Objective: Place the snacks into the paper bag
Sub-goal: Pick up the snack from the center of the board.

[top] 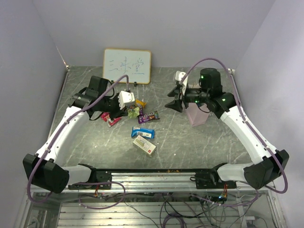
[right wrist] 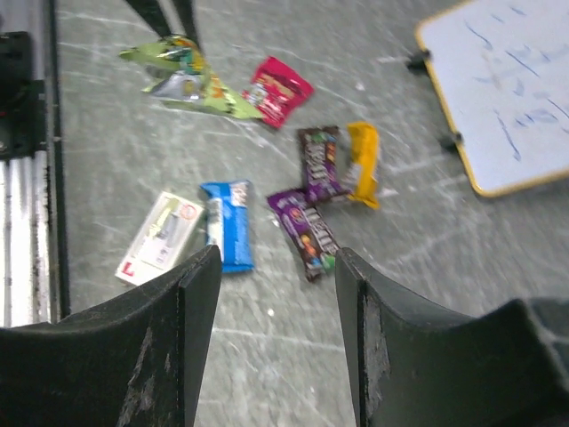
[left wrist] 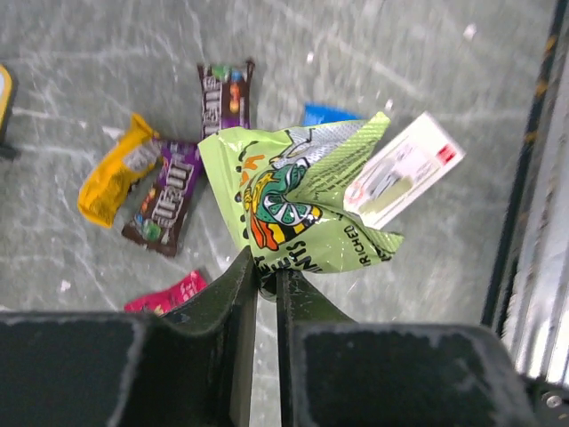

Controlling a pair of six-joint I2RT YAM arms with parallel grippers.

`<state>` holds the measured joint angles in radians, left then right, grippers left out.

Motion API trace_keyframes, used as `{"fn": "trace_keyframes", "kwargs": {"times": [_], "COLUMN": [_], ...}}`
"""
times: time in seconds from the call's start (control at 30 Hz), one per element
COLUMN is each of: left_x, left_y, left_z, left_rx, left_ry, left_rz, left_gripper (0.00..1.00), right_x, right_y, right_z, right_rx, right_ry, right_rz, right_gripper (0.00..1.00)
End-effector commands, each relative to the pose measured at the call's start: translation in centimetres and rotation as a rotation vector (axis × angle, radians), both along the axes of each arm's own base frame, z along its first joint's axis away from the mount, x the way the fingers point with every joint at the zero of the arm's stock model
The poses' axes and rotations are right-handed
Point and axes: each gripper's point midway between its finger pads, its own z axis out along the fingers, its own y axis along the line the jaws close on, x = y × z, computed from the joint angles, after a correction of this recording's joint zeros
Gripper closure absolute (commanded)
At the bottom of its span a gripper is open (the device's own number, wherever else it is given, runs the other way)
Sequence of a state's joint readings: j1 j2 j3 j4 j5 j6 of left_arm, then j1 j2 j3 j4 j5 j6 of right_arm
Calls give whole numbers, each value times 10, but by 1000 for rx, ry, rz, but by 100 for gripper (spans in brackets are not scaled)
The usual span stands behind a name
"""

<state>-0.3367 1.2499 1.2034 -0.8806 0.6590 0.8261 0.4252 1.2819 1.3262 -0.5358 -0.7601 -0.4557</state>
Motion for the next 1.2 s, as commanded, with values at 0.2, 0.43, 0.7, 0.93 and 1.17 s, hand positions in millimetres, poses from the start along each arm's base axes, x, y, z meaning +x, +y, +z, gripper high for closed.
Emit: {"fn": "trace_keyframes", "kwargs": {"times": [0.2,0.43,0.7,0.93,1.17], "left_x": [-16,-17,-21,-20,-20], "left_y": [-67,-74,-74,-74,-74], "left_z": [77,80,72,67,65], "left_rx": [-296,-328,-320,-304,-307], "left_ry": [86,109,116,116,115], "left_rz": [-39,-37,-42,-35,-22], "left_gripper": [93,93,93,93,93], "right_x": [-45,-58,-58,-55,-52], "right_y": [67,81,88,91,93], "right_z": [0,5,5,5,0], "right_rx": [125,158,176,183,193], "right_ry": [-52,-25,26,48,76], "right_rz": [273,309,316,303,279], "right_gripper": [46,46,50,56,62]}}
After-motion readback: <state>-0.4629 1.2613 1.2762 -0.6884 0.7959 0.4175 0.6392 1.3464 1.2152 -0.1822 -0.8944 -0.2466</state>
